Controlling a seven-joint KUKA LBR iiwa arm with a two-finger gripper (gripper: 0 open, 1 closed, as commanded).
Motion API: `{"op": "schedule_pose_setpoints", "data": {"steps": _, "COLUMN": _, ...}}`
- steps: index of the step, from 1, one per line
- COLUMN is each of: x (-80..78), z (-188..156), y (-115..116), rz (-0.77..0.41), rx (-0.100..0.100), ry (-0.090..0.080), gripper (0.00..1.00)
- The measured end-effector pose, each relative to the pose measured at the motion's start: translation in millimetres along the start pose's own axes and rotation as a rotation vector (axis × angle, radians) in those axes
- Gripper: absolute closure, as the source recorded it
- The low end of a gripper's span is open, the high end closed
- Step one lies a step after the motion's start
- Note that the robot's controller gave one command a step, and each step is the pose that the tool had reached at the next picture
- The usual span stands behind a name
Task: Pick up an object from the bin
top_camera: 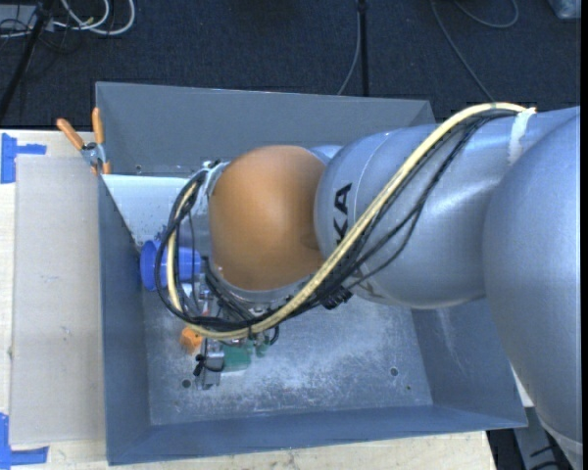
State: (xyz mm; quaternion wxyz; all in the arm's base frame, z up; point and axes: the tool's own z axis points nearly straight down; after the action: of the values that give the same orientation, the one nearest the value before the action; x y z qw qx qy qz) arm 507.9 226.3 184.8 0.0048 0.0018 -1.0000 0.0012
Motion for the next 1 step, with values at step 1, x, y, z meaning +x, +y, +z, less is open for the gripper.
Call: {"op": "schedule_pose_setpoints", "data": {"steps": 1, "x": -1.6, "z": -4.6, "y": -1.3, "rz": 0.005, "rx": -0.002, "ry": -0.007, "gripper": 0.0}}
